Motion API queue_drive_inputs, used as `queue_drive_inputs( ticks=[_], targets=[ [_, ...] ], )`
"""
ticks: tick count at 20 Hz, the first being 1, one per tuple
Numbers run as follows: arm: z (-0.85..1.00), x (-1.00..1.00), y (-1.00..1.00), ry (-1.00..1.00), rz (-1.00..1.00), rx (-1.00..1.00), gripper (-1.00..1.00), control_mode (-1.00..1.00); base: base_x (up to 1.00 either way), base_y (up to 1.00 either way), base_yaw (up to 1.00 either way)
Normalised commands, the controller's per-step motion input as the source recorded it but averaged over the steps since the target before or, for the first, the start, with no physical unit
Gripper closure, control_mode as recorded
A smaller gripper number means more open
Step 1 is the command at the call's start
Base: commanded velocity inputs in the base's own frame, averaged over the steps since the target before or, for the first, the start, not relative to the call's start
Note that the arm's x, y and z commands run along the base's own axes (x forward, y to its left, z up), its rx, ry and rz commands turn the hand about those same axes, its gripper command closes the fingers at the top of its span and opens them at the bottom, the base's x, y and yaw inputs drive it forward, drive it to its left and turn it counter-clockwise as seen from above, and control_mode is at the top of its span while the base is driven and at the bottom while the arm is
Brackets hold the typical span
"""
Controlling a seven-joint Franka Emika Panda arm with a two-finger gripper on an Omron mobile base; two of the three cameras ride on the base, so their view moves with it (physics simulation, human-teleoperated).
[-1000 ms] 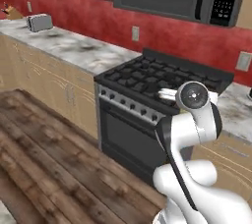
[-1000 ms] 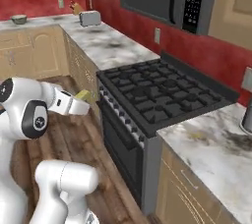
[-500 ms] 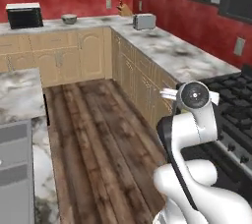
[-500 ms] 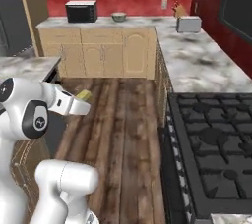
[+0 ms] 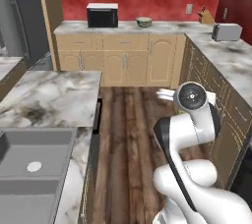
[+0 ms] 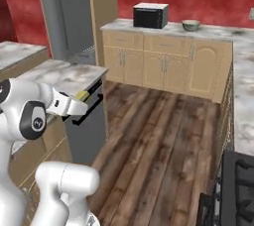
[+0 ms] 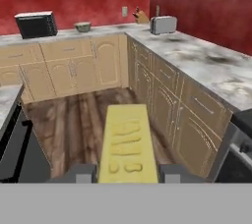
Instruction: Pick the egg and butter from the fridge and place them by the bowl for mixing.
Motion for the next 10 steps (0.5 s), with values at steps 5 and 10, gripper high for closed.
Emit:
queue_drive_inputs(
  ticks=[5,10],
  targets=[
    [0.00,0.00,0.00,0.00,0.00,0.00,1.00,1.00,1.00,-0.69,0.12],
    [0.00,0.00,0.00,0.00,0.00,0.00,1.00,1.00,1.00,-0.96,0.04]
  ],
)
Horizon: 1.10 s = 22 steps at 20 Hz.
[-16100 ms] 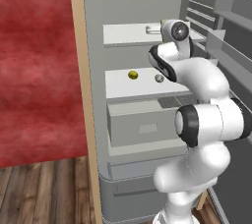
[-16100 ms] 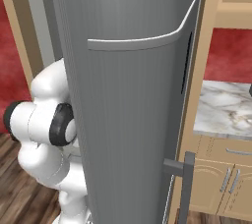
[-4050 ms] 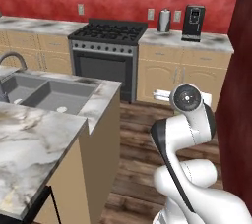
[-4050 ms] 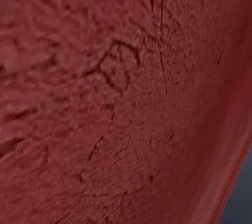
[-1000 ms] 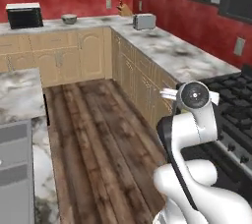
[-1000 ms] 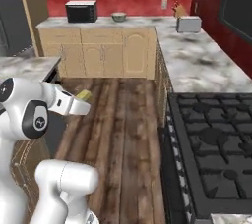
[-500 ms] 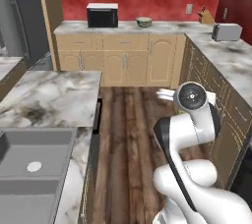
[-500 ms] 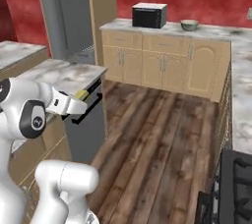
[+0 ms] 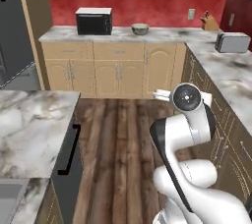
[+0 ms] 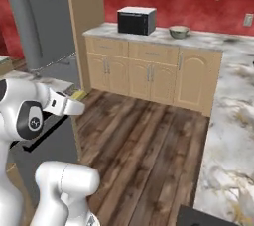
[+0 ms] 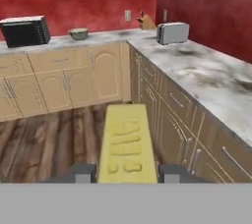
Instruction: Pick the egg and butter from the fridge and place them by the bowl for mixing.
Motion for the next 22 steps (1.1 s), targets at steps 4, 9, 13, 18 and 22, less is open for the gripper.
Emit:
queue_drive_inputs(
  ticks=[4,9,13,18,22],
  targets=[
    [0.00,0.00,0.00,0.00,0.00,0.00,1.00,1.00,1.00,-0.76,0.06],
    [0.00,0.00,0.00,0.00,0.00,0.00,1.00,1.00,1.00,-0.38,0.05],
    [0.00,0.00,0.00,0.00,0.00,0.00,1.00,1.00,1.00,-0.25,0.04],
    [0.00,0.00,0.00,0.00,0.00,0.00,1.00,1.00,1.00,-0.35,0.04],
    [0.00,0.00,0.00,0.00,0.00,0.00,1.00,1.00,1.00,-0.30,0.04]
  ],
)
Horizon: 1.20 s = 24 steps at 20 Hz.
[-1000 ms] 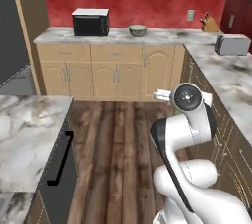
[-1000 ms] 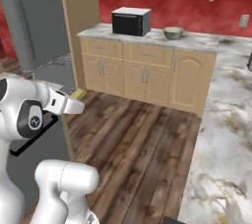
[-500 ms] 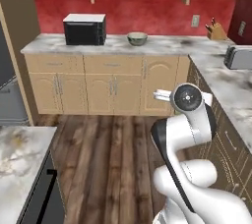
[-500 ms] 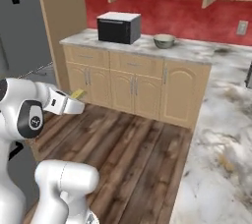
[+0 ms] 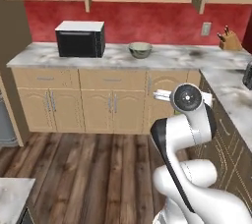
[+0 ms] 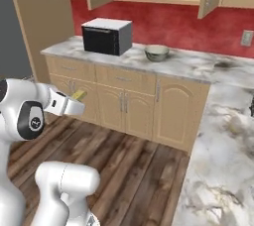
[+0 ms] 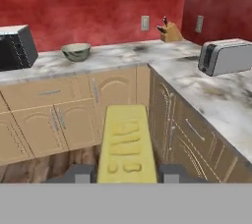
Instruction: Pick the egg and butter from the fridge and place them by the bowl for mixing.
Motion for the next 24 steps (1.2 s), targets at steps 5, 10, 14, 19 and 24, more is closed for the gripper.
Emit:
queue_drive_inputs(
  ticks=[5,10,14,19,24],
  targets=[
    [0.00,0.00,0.00,0.00,0.00,0.00,1.00,1.00,1.00,-0.21,0.20],
    [0.00,0.00,0.00,0.00,0.00,0.00,1.00,1.00,1.00,-0.31,0.20],
    [0.00,0.00,0.00,0.00,0.00,0.00,1.00,1.00,1.00,-0.42,0.08],
    [0.00,0.00,0.00,0.00,0.00,0.00,1.00,1.00,1.00,-0.24,0.00],
    [0.00,0.00,0.00,0.00,0.00,0.00,1.00,1.00,1.00,-0.22,-0.06]
  ],
)
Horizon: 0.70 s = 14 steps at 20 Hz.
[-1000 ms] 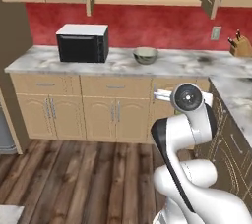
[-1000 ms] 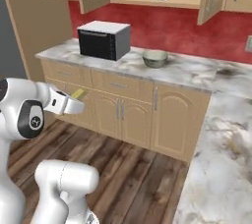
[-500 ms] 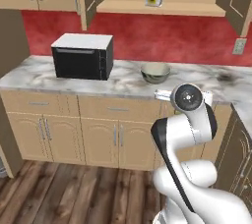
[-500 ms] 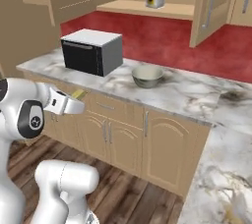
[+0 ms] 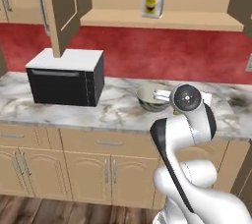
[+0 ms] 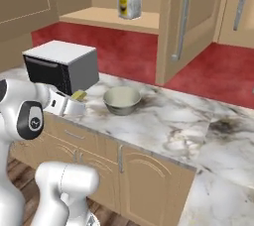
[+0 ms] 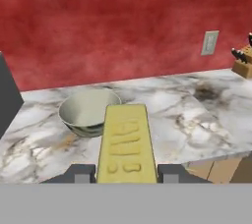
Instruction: Pick the egg and butter from the fridge and place them by the bowl for mixing.
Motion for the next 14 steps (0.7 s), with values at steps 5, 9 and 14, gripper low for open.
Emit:
queue_drive_inputs(
  ticks=[5,9,14],
  targets=[
    [0.00,0.00,0.00,0.00,0.00,0.00,1.00,1.00,0.97,0.00,-0.17],
    [0.00,0.00,0.00,0.00,0.00,0.00,1.00,1.00,0.65,0.00,-0.22],
    [0.00,0.00,0.00,0.00,0.00,0.00,1.00,1.00,0.10,-0.01,-0.24]
  ],
)
